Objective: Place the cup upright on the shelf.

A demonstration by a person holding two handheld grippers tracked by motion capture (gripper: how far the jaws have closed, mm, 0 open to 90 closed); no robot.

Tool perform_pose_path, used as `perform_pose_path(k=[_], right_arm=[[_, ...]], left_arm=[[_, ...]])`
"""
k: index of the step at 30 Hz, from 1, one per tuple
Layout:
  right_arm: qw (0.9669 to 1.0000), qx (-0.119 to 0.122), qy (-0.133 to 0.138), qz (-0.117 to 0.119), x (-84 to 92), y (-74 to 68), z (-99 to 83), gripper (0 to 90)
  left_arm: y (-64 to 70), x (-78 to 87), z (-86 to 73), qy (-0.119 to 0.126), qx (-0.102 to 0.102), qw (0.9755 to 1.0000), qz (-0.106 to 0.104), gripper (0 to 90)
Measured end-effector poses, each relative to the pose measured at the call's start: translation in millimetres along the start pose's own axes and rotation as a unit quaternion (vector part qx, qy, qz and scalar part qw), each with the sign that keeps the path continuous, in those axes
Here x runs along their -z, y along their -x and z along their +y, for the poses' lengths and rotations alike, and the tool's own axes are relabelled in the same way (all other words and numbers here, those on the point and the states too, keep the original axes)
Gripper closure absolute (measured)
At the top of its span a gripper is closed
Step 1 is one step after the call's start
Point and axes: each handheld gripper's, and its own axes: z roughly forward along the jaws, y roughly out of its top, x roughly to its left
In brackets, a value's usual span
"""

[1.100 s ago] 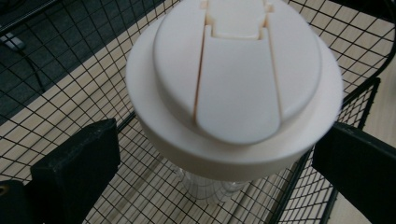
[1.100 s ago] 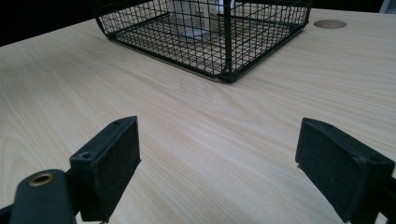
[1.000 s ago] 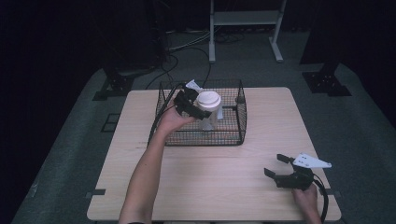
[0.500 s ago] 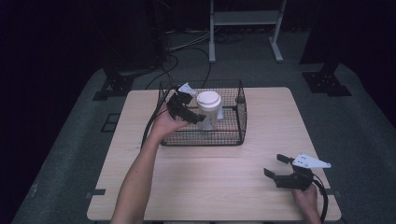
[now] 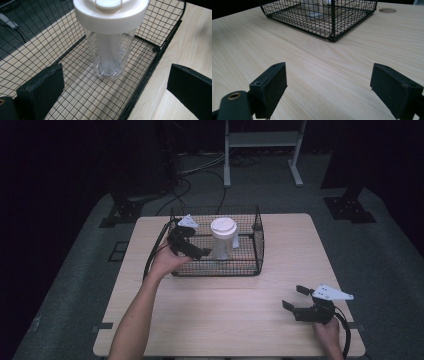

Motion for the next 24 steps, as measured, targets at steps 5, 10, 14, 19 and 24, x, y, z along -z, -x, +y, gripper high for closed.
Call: perform_pose_path(k=[5,10,14,19,24], right_arm=[[1.0,0.0,-0.002,-0.001,-0.2,-0.4,0.0,12.8],[1.0,-0.001,-0.003,-0.002,-0.4,-0.4,-0.1,12.8],[1.0,-0.001,-0.004,-0.003,-0.4,-0.5,-0.1,12.8],[1.0,0.001,-0.005,-0.005,-0.8,-0.5,-0.1,12.8],[1.0,0.001,-0.005,-0.006,-0.9,-0.4,-0.2,12.8]], left_arm=[[5.5,7.5,-4.1,0.006,-0.003,1.0,-0.005,0.1],[10.4,14.9,-12.0,0.014,-0.005,0.9999,-0.009,0.2],[13.8,19.4,-16.4,0.014,-0.01,0.9998,-0.011,0.2],[18.6,27.1,-23.2,0.02,-0.015,0.9996,-0.013,0.3],[23.3,32.7,-28.8,0.029,-0.014,0.9993,-0.016,0.2]])
